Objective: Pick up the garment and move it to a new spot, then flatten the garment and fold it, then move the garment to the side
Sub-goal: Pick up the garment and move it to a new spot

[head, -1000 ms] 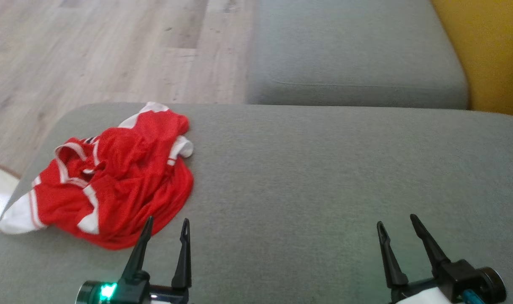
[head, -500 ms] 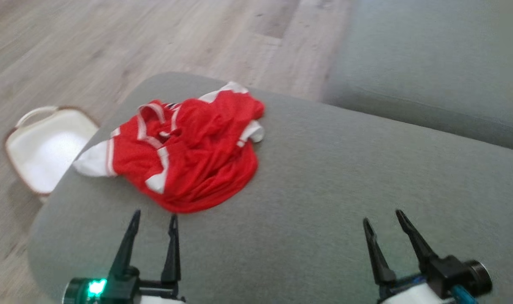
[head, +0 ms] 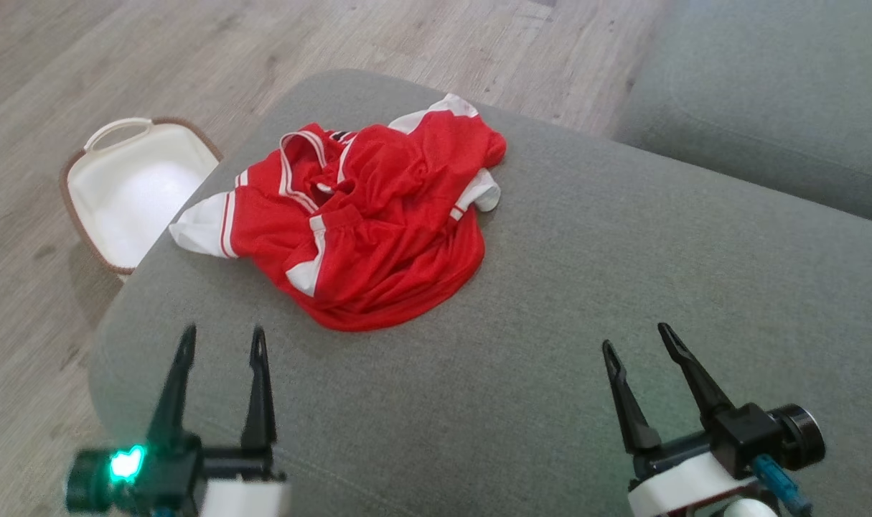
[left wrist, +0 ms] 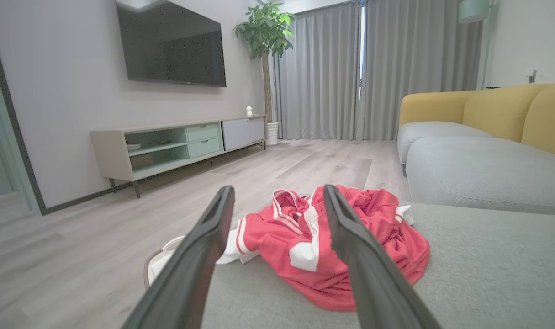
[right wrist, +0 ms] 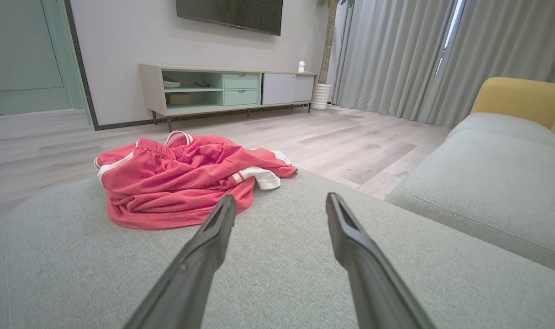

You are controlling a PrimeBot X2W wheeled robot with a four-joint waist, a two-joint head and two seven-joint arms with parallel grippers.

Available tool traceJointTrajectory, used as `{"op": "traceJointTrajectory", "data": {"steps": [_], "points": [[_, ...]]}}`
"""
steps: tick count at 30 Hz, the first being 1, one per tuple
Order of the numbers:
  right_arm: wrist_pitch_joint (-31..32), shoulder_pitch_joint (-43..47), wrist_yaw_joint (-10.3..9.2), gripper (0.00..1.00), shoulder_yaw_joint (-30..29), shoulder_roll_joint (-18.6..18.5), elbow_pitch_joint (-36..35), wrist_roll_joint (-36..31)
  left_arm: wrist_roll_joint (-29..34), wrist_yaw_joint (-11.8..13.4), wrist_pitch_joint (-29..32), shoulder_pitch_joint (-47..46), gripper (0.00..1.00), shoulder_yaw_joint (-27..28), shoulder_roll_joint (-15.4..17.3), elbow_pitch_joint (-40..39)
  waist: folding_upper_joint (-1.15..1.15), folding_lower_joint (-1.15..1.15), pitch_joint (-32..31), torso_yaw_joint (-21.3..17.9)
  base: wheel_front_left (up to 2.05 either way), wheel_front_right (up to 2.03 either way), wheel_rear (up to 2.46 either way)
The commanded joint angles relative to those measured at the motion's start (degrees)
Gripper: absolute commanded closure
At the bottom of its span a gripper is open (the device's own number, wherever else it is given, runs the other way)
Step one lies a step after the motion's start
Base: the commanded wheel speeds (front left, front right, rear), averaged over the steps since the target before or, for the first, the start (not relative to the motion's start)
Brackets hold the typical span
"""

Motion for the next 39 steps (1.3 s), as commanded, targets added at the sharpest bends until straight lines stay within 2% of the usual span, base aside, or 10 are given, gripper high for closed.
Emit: {"op": "traceJointTrajectory", "data": {"steps": [1,4,10,13,23,29,33,34,35,39], "points": [[-0.78,-1.27,-0.04,0.0,0.67,-0.74,-1.94,-0.54,0.89,-0.63,-0.54,-6.36,0.0,1.58,1.58,-2.29,0.0,0.0,0.56,0.39,0.0,0.0,0.0],[-0.78,-0.12,-0.04,0.0,-0.72,-1.28,-2.75,-1.05,1.59,-2.54,-0.54,-12.12,0.0,0.87,3.55,-1.46,0.0,0.0,1.84,0.77,0.0,0.0,0.0],[-0.78,-2.45,-0.04,0.0,-0.03,-4.65,-4.68,-1.89,1.4,-5.36,-0.54,-24.64,0.0,0.87,6.15,1.61,0.0,0.0,8.52,-2.3,0.0,0.0,0.0],[-0.78,-4.45,-0.04,0.0,0.67,-7.73,-5.84,-2.0,0.78,-7.62,0.15,-33.65,0.0,0.18,6.94,8.21,0.0,0.0,12.73,-4.14,0.0,0.0,0.0],[-0.78,-8.22,-0.04,0.0,0.62,-17.12,-10.24,-1.58,-7.31,-10.91,19.76,-60.14,0.0,-0.81,4.86,34.11,0.0,0.0,23.85,-8.58,0.0,0.0,0.0],[-0.78,-8.76,-0.04,0.0,0.73,-19.29,-11.99,-1.12,-10.41,-10.05,30.02,-65.77,0.0,1.0,4.99,50.82,0.0,0.0,27.01,-10.65,0.0,0.0,0.0],[-0.78,-9.65,-0.04,0.0,0.92,-19.58,-12.17,-0.9,-10.45,-9.61,33.51,-66.06,0.0,0.38,5.21,58.34,0.0,0.0,27.95,-11.56,0.0,0.0,0.0],[-0.78,-9.87,-0.04,0.0,0.95,-19.51,-12.06,-0.87,-10.66,-9.79,32.88,-66.1,0.24,0.31,5.15,59.16,0.0,0.0,27.98,-11.72,0.0,0.0,0.0],[-0.78,-10.07,-0.04,0.0,0.99,-19.35,-11.91,-0.85,-10.73,-9.87,31.34,-66.23,1.0,0.3,5.29,59.54,0.0,0.0,27.9,-11.87,0.0,0.0,0.0],[-0.78,-10.73,-0.04,0.0,1.82,-17.94,-10.96,-0.61,-9.34,-9.63,22.59,-67.04,1.0,-0.72,6.78,59.97,0.0,0.0,25.79,-12.69,0.0,0.0,0.0]]}}
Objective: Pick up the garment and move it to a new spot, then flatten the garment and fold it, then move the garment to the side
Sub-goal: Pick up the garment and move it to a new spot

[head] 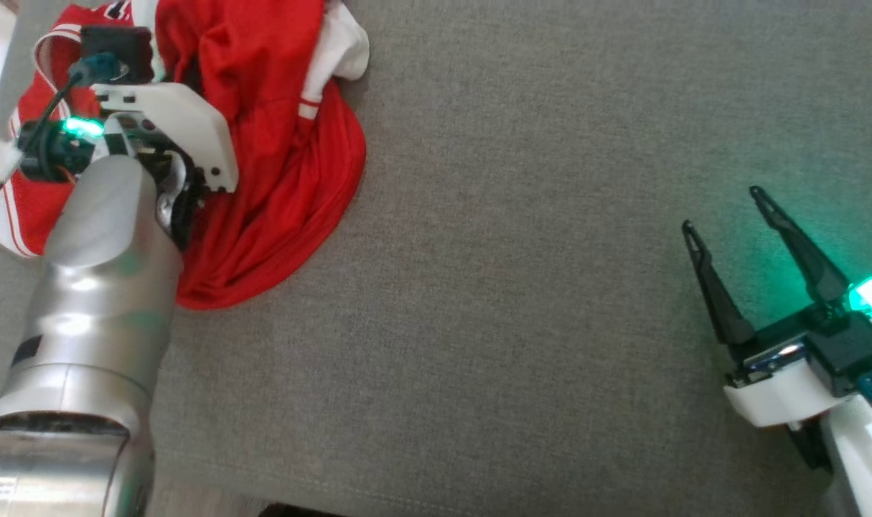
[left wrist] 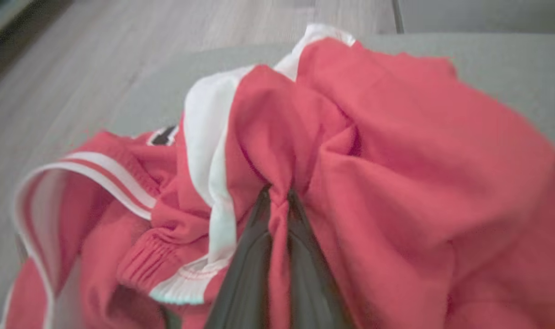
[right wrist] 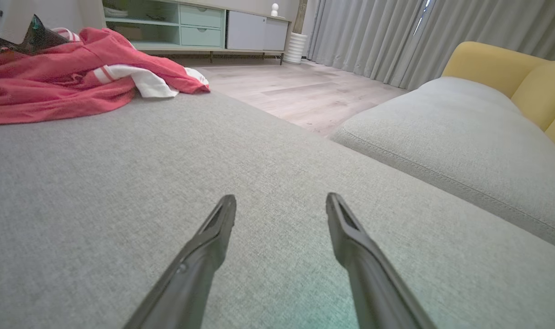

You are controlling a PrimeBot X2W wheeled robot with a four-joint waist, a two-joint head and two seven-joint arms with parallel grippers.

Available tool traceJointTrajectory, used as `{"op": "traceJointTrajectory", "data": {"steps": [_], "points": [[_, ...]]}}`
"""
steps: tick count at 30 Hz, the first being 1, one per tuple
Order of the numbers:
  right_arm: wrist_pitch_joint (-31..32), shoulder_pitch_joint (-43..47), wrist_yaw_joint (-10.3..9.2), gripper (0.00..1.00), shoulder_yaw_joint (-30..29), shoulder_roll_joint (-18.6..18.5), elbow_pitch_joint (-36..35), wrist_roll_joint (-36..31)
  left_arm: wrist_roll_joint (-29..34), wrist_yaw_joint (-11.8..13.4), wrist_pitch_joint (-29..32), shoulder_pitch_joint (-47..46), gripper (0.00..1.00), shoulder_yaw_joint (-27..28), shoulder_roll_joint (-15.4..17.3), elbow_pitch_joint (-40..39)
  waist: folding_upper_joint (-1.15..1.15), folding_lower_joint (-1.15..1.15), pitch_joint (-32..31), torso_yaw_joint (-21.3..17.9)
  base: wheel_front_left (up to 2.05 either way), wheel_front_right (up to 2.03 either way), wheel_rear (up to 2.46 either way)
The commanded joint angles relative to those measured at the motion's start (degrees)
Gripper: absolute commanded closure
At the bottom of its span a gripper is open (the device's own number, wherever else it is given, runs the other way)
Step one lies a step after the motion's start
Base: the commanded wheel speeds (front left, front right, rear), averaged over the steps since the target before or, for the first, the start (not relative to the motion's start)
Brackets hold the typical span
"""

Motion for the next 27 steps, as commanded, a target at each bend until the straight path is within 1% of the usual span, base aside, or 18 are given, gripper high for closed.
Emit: {"op": "traceJointTrajectory", "data": {"steps": [1,6,9,11,14,15,20,22,27], "points": [[-0.52,-0.08,-0.04,0.0,1.57,0.54,-1.32,0.69,0.63,-0.03,-2.45,-2.7,1.0,0.72,4.16,-1.19,0.0,-0.01,-1.99,-0.68,0.0,0.0,0.0],[-0.52,-0.11,-0.04,0.0,2.49,4.11,0.19,1.09,3.22,-0.35,-9.45,-5.31,1.0,-1.86,6.51,-1.55,0.0,-0.01,-7.97,-2.77,0.0,0.0,0.0],[-0.52,0.25,-0.04,0.0,2.82,6.49,0.95,1.21,5.04,-0.73,-11.72,-7.09,1.0,-4.05,7.79,-2.48,0.0,-0.01,-11.64,-4.74,0.0,0.0,0.0],[-0.52,0.8,-0.04,0.0,2.71,8.09,1.4,1.26,5.87,-1.04,-12.73,-8.12,1.0,-5.52,8.08,-3.44,0.0,-0.01,-13.99,-6.21,0.0,0.0,0.0],[-0.52,2.08,-0.04,0.0,2.79,10.2,2.07,1.28,6.33,-1.48,-13.59,-9.2,1.0,-7.68,8.03,-5.08,0.0,-0.01,-17.25,-8.57,0.0,0.0,0.0],[-0.52,2.08,-0.04,0.0,2.79,10.2,2.07,1.28,6.33,-1.48,-13.59,-9.2,1.0,-7.68,8.03,-5.08,0.0,-0.01,-17.25,-8.57,0.0,0.0,0.0],[-0.52,4.4,-0.04,0.0,2.75,12.91,2.76,1.12,5.72,-1.81,-14.86,-9.72,1.0,-11.89,7.21,-8.48,0.0,-0.01,-22.19,-13.13,0.0,0.0,0.0],[-0.52,5.34,-0.04,0.0,3.0,13.56,2.97,1.02,4.38,-1.83,-15.3,-9.44,1.0,-14.53,6.45,-10.16,0.0,-0.01,-24.04,-15.15,0.0,0.0,0.0],[-0.52,7.08,-0.04,0.0,3.07,14.43,3.05,0.77,-0.14,-1.85,-16.35,-8.7,1.0,-20.9,5.85,-14.58,0.0,-0.01,-27.52,-20.61,0.0,0.0,0.0]]}}
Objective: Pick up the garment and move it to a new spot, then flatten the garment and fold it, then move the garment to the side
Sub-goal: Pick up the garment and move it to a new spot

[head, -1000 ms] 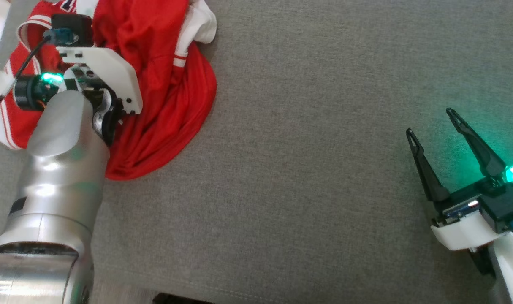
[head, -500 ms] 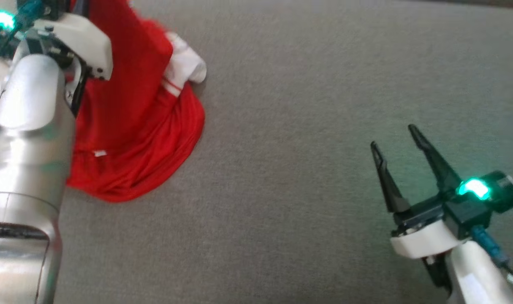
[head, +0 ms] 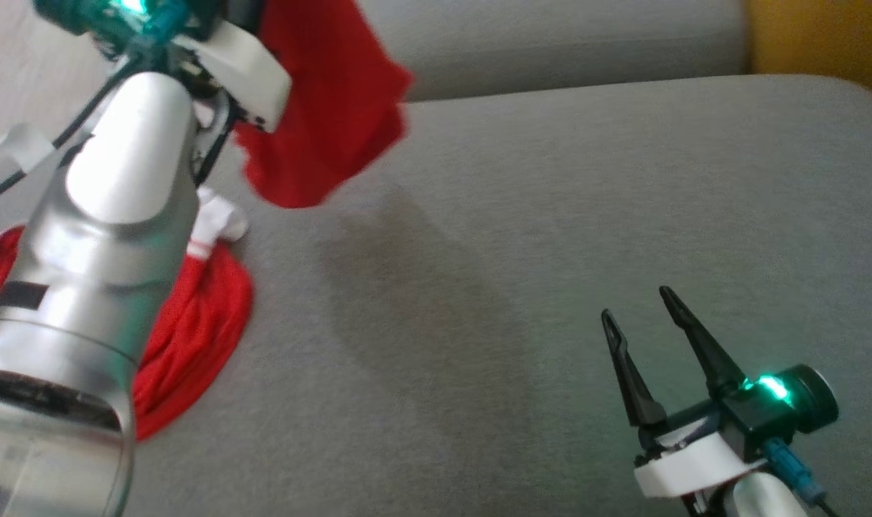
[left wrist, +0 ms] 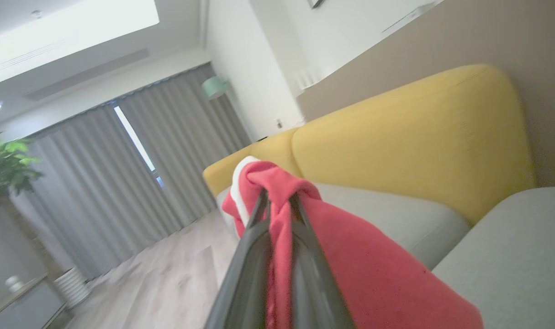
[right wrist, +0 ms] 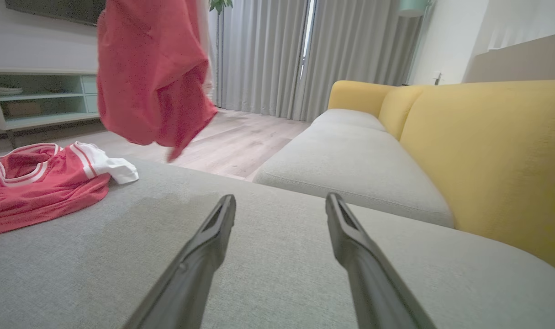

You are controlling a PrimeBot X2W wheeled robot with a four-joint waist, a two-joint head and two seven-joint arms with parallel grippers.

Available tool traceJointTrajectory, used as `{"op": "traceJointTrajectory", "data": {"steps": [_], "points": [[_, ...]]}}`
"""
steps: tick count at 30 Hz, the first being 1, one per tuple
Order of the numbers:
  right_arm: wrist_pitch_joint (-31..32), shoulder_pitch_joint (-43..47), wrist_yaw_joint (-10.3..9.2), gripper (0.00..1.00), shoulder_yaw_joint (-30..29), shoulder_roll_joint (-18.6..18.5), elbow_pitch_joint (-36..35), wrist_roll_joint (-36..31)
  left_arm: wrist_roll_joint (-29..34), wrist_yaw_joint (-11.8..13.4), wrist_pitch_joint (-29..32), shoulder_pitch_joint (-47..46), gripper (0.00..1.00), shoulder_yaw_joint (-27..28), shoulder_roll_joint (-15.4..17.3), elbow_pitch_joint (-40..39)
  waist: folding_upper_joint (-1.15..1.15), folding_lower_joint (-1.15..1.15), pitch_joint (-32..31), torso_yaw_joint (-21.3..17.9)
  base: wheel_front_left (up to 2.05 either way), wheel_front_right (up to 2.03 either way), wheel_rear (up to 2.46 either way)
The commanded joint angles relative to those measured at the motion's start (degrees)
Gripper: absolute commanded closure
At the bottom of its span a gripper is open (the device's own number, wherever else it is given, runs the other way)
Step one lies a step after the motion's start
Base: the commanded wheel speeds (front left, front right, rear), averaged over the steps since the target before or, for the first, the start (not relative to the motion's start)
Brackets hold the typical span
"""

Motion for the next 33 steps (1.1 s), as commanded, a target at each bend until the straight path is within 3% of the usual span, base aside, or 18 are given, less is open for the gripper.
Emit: {"op": "traceJointTrajectory", "data": {"steps": [1,10,16,21,22,23,27,31,33], "points": [[-0.52,-0.55,-0.04,0.0,1.08,0.25,-1.85,-0.12,-1.03,0.11,-0.92,-2.82,1.0,0.16,1.63,-3.0,0.0,0.01,-4.06,-5.44,0.0,0.0,0.0],[-0.52,-0.2,-0.04,0.0,0.71,0.21,-2.53,-0.02,-3.92,0.13,-4.25,2.59,1.0,-7.51,-2.98,-5.04,0.0,0.01,-2.93,-12.04,0.0,0.0,0.0],[-0.52,0.69,-0.04,0.0,0.07,1.22,-2.53,0.4,-2.5,2.19,-7.52,16.65,1.0,-13.79,-7.22,-3.93,0.0,0.01,-1.32,-14.09,0.0,0.0,0.0],[-0.52,0.8,-0.04,0.0,-0.82,1.52,-2.33,0.53,-4.09,3.15,-7.87,29.85,1.0,-19.17,-8.48,-6.55,0.0,0.01,-0.38,-14.38,0.0,0.0,0.0],[-0.52,0.81,-0.04,0.0,-1.12,1.56,-2.16,0.57,-6.41,2.78,-7.88,34.35,0.61,-21.94,-8.52,-11.0,0.0,0.01,-0.6,-14.14,0.0,0.0,0.0],[-0.52,0.91,-0.04,0.0,-1.4,1.57,-2.01,0.58,-7.44,2.94,-7.88,36.02,0.0,-23.02,-8.53,-13.04,0.0,0.01,-0.88,-13.79,0.0,0.0,0.0],[-0.52,1.57,-0.04,0.0,-2.46,1.61,-1.59,0.5,-10.75,5.35,-7.89,40.33,0.0,-24.93,-8.55,-19.46,0.0,0.01,-2.42,-11.37,0.0,0.0,0.0],[-0.52,2.69,-0.04,0.0,-3.48,1.8,-1.28,0.66,-11.07,10.4,-7.9,42.93,0.0,-21.44,-8.55,-24.99,0.0,0.01,-4.35,-8.01,0.0,0.0,0.0],[-0.52,3.04,-0.04,0.0,-3.85,1.89,-1.19,0.72,-10.6,11.7,-7.9,43.74,0.0,-19.82,-8.55,-26.25,0.0,0.01,-4.82,-7.14,0.0,0.0,0.0]]}}
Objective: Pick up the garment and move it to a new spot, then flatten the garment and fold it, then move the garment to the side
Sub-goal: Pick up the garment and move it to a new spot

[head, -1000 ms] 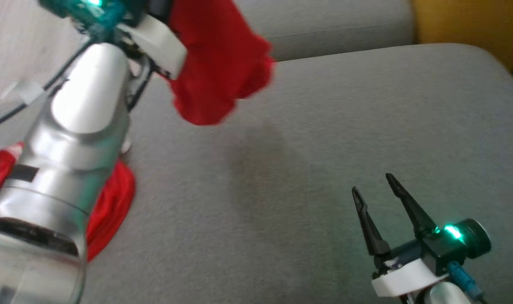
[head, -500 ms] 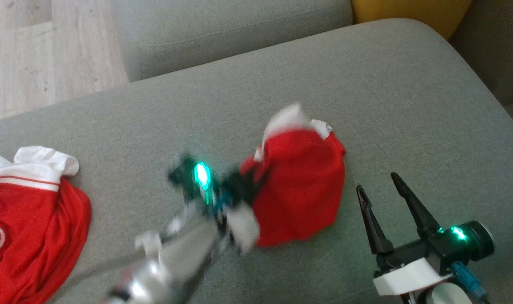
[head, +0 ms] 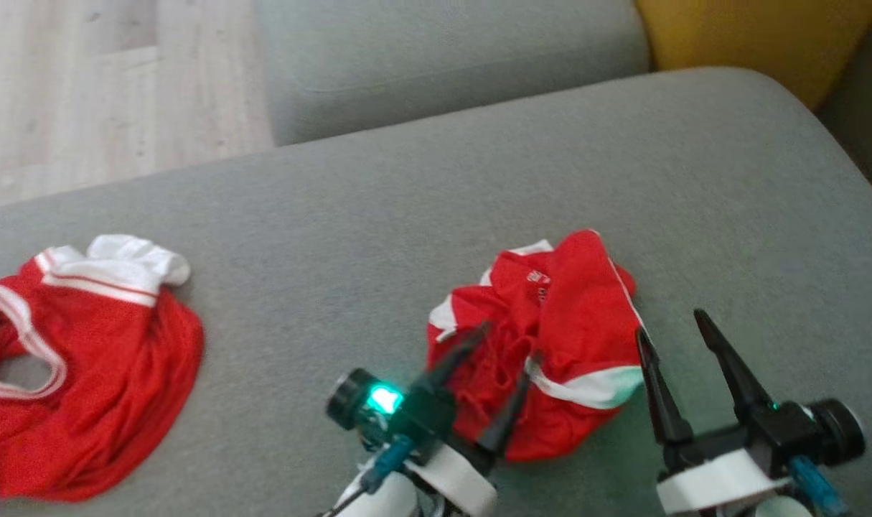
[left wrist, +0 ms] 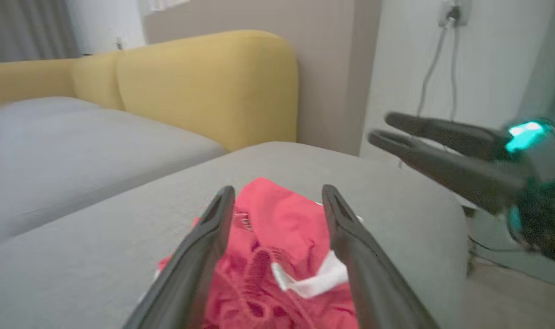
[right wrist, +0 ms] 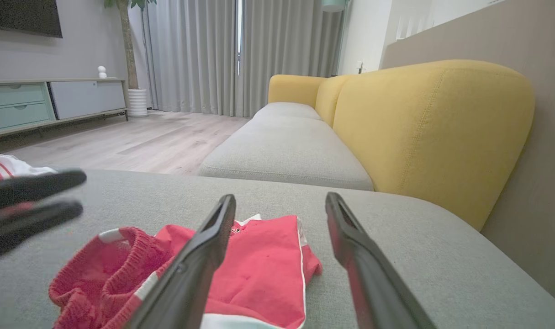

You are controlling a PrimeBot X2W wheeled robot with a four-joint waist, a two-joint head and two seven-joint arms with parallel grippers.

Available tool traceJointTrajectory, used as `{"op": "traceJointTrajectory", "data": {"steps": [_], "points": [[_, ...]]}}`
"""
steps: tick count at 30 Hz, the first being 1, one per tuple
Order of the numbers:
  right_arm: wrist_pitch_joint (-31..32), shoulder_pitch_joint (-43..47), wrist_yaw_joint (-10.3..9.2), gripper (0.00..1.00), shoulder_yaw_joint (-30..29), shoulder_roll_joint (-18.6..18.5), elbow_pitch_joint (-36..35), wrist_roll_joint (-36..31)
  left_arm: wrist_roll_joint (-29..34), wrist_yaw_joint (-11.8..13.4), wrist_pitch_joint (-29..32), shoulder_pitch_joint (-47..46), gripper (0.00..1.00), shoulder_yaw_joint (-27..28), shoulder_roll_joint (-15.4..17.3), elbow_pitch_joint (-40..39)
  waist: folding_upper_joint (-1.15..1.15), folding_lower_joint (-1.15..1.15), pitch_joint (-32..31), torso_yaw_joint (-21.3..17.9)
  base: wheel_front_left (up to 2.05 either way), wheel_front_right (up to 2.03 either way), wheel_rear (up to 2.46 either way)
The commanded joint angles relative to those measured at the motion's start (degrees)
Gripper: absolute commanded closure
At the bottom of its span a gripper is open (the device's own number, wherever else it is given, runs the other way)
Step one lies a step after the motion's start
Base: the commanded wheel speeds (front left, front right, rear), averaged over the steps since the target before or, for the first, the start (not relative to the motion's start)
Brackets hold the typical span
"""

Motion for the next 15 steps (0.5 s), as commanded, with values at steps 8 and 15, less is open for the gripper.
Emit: {"op": "traceJointTrajectory", "data": {"steps": [8,15], "points": [[-0.52,2.89,-0.04,0.0,-2.62,0.86,-0.5,1.89,4.75,7.78,-0.69,9.86,0.0,18.4,2.23,-12.81,-0.01,0.0,-4.39,7.78,0.0,0.0,0.0],[-0.52,6.39,-0.04,0.0,-6.32,1.2,-0.15,3.12,7.29,9.09,-0.7,21.34,0.0,29.88,2.57,-20.71,-0.01,0.0,-5.87,10.51,0.0,0.0,0.0]]}}
